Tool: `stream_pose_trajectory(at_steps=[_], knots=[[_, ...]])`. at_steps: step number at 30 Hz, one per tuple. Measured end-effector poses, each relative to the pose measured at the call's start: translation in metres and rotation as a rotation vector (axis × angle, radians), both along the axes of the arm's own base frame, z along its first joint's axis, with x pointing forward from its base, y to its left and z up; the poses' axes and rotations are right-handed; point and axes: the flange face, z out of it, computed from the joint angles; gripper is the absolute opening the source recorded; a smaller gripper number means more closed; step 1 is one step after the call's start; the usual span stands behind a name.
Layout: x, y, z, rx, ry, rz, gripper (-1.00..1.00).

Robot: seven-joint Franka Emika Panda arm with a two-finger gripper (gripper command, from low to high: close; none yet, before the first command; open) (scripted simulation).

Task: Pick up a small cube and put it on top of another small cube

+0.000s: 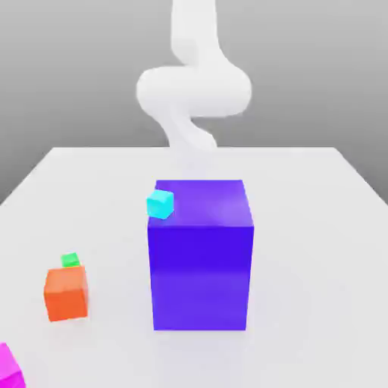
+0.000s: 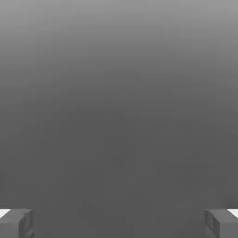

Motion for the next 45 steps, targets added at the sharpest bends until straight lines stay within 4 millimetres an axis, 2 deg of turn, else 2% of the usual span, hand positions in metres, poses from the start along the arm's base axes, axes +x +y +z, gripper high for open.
stream_pose_trajectory(at_steps=[4, 8, 12, 16, 20, 24, 30, 34, 35, 40, 41, 43, 45], knots=[[0.048, -0.030, -0.044, 0.041, 0.096, -0.087, 0.00], [0.088, -0.063, -0.093, 0.081, 0.186, -0.174, 0.00], [0.119, -0.099, -0.148, 0.121, 0.276, -0.265, 0.00], [0.141, -0.137, -0.209, 0.160, 0.363, -0.358, 0.00], [0.150, -0.182, -0.274, 0.202, 0.449, -0.467, 0.00], [0.154, -0.214, -0.343, 0.237, 0.536, -0.554, 0.00], [0.137, -0.264, -0.450, 0.290, 0.665, -0.697, 0.00], [0.131, -0.275, -0.518, 0.302, 0.694, -0.730, 0.00], [0.130, -0.275, -0.532, 0.302, 0.695, -0.732, -1.00], [0.131, -0.275, -0.532, 0.304, 0.694, -0.731, -1.00], [0.130, -0.275, -0.539, 0.303, 0.695, -0.732, -1.00], [0.131, -0.275, -0.524, 0.303, 0.695, -0.732, -1.00], [0.130, -0.275, -0.496, 0.303, 0.695, -0.732, -1.00]])
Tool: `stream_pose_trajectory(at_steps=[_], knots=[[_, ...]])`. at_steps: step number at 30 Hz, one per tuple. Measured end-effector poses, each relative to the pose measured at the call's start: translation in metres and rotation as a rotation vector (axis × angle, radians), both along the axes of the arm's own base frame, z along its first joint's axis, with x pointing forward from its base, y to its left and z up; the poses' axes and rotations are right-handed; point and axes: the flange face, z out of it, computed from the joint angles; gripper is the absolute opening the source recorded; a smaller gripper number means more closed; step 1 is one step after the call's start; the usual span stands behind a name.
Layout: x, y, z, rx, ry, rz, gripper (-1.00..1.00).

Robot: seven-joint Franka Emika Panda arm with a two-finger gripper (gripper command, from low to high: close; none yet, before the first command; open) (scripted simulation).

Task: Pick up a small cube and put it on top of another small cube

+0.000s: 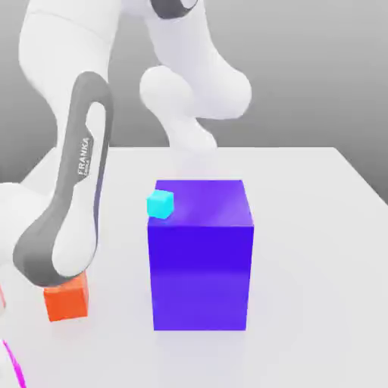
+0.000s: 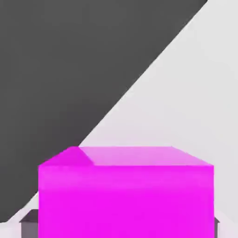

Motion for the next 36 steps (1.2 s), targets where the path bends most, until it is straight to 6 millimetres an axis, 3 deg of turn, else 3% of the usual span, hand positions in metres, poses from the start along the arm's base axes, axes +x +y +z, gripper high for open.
stream_pose_trajectory(at_steps=[3, 8, 12, 15, 22, 25, 36], knots=[[-0.028, -0.012, 0.031, -0.041, 0.018, 0.015, -1.00], [-0.102, -0.035, 0.063, -0.111, 0.058, 0.049, -1.00], [-0.169, -0.045, 0.077, -0.126, 0.075, 0.062, -1.00], [-0.214, -0.041, 0.079, -0.115, 0.076, 0.080, -1.00], [-0.288, 0.009, 0.061, -0.028, 0.023, 0.194, -1.00], [-0.297, 0.022, 0.050, 0.000, -0.002, 0.221, -1.00], [-0.295, 0.025, -0.002, 0.004, -0.008, 0.232, -1.00]])
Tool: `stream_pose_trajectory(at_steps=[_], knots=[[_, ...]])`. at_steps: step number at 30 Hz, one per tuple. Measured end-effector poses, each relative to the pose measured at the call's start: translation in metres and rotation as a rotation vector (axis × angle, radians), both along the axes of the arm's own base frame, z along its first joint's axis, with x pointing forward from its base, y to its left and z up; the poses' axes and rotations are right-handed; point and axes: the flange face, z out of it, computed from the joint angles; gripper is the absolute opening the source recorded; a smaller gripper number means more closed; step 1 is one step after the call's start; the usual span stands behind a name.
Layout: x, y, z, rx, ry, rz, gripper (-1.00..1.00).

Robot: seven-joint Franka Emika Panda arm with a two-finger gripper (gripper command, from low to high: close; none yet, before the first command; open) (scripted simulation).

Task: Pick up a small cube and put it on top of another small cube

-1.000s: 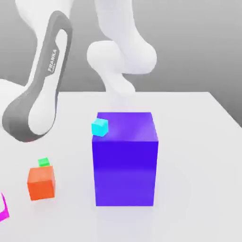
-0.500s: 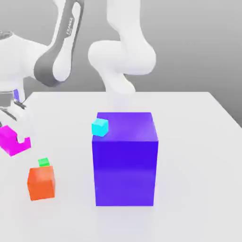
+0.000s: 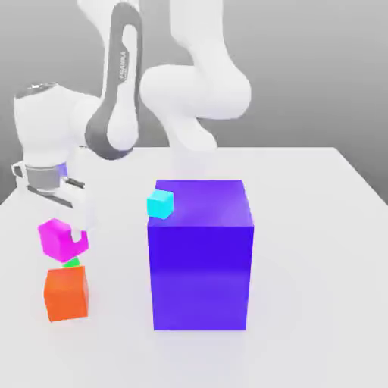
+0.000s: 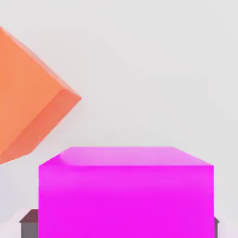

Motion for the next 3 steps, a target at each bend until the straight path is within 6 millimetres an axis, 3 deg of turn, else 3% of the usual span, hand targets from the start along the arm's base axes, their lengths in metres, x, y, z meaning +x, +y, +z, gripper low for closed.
stream_pose_trajectory(at_steps=[1, 2, 3], knots=[[-0.0014, 0.0004, -0.0059, -0.002, 0.003, -0.001, -1.00], [-0.0030, 0.0004, -0.0098, -0.004, 0.006, -0.004, 1.00], [-0.0033, 0.0002, -0.0098, -0.004, 0.006, -0.005, 1.00]])
